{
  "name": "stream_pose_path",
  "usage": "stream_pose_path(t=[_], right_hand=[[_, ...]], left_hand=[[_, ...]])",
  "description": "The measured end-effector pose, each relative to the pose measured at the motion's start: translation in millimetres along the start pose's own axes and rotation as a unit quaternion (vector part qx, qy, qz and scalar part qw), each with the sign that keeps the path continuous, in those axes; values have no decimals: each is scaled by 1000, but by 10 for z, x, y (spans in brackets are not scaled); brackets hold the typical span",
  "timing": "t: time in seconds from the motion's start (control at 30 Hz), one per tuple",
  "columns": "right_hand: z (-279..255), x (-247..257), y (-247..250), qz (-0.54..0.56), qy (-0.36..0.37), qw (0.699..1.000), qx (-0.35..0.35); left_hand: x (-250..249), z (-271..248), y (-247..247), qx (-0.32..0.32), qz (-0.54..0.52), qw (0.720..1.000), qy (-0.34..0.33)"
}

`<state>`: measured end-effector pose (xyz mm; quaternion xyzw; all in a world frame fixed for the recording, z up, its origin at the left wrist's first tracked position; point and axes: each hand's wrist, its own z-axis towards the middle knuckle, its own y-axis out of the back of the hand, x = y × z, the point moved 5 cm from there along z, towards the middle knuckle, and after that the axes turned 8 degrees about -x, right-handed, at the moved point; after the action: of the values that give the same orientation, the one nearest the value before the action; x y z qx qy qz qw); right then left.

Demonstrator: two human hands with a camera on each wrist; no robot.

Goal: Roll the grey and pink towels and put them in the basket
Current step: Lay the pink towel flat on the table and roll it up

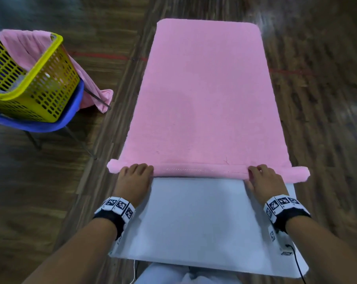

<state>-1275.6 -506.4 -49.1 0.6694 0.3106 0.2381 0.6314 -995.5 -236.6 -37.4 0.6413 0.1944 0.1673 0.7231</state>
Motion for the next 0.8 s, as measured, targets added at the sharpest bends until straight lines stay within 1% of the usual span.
stream_pose_path(t=[0.03,0.1,0.2,0.27,0.33,0.43,0.5,0.53,0.57,0.63,0.7,0.73,0.8], right_hand=[[15,-13,-4,4,-3,1000,2],[90,-47,-13,7,-5,1000,17],[230,-93,10,3,-12,998,54],[291,-104,33,12,-18,997,74],[314,-95,44,21,-21,995,94],[327,-78,97,37,-35,988,148],[305,-64,127,23,-44,984,174],[280,-60,143,11,-47,985,166],[246,-51,165,0,-48,990,135],[147,-29,216,0,-48,999,13],[24,25,238,6,-48,996,-82],[-30,61,227,2,-46,994,-100],[-101,135,151,-6,-39,996,-86]], left_hand=[[24,-2,-20,5,-11,1000,4],[71,54,-65,38,-40,998,15],[181,184,-126,108,-90,988,71],[224,270,-149,131,-96,984,68],[247,341,-145,139,-74,986,47],[281,411,-105,156,15,987,23],[283,402,-95,174,21,984,25],[278,380,-85,167,17,985,25],[280,350,-60,143,18,989,25],[304,259,36,65,31,997,28],[309,154,108,6,44,999,14],[281,106,112,-9,45,999,-3],[172,28,69,-11,38,998,-44]])
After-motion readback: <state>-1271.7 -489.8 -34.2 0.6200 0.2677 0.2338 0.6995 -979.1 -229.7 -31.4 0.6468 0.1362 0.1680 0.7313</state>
